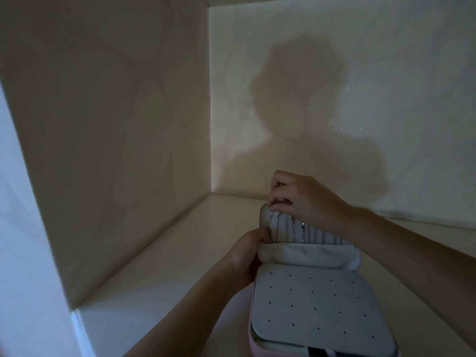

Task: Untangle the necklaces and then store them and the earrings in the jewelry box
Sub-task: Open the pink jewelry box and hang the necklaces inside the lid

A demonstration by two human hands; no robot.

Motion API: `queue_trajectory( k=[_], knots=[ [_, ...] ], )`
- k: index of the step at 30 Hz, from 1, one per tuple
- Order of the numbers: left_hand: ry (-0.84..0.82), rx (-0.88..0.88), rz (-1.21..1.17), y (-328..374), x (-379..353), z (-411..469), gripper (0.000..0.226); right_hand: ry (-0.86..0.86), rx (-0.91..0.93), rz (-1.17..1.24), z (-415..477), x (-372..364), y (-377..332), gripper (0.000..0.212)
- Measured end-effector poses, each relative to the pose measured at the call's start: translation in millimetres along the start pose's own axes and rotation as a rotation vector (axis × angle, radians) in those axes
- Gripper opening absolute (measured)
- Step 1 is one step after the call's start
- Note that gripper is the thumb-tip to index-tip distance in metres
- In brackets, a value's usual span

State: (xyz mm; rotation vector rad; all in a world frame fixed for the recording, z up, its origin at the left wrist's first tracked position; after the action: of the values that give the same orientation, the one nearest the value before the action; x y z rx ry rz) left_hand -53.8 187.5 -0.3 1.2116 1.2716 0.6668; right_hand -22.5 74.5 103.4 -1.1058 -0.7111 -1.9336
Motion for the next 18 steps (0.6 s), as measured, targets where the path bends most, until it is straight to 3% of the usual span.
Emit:
queue_trajectory(
  k=[4, 11, 16, 18],
  knots=[
    [-0.01, 0.008, -0.027, 1, 1, -1, 0.023, 0.001, 0.007, 0.035, -1, -2, 3, 0.009],
    [0.01, -0.018, -0.062, 2, 7, 0, 0.027, 0.186, -0.101, 0.124, -11, 11, 12, 0.012],
    [0.034, -0.056, -0.091, 6, 9, -2, 0.028, 0.435, -0.246, 0.146, -35, 32, 30, 0.013],
    [0.063, -0.066, -0.088, 7, 11, -3, 0.03, 0.441, -0.389, 0.258, -49, 31, 41, 0.012]
  ],
)
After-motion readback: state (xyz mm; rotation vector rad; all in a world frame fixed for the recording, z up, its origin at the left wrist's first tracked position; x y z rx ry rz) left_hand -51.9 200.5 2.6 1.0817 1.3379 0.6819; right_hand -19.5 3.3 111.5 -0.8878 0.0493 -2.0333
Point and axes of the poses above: each hand's wrist, its own z-axis towards the middle knuckle, its own x-axis out of the back of the hand, y = z × x, the point moved 3 cm from there along z, towards the middle knuckle, and after that the axes turned 4 degrees about -y, right-handed, at the moved point
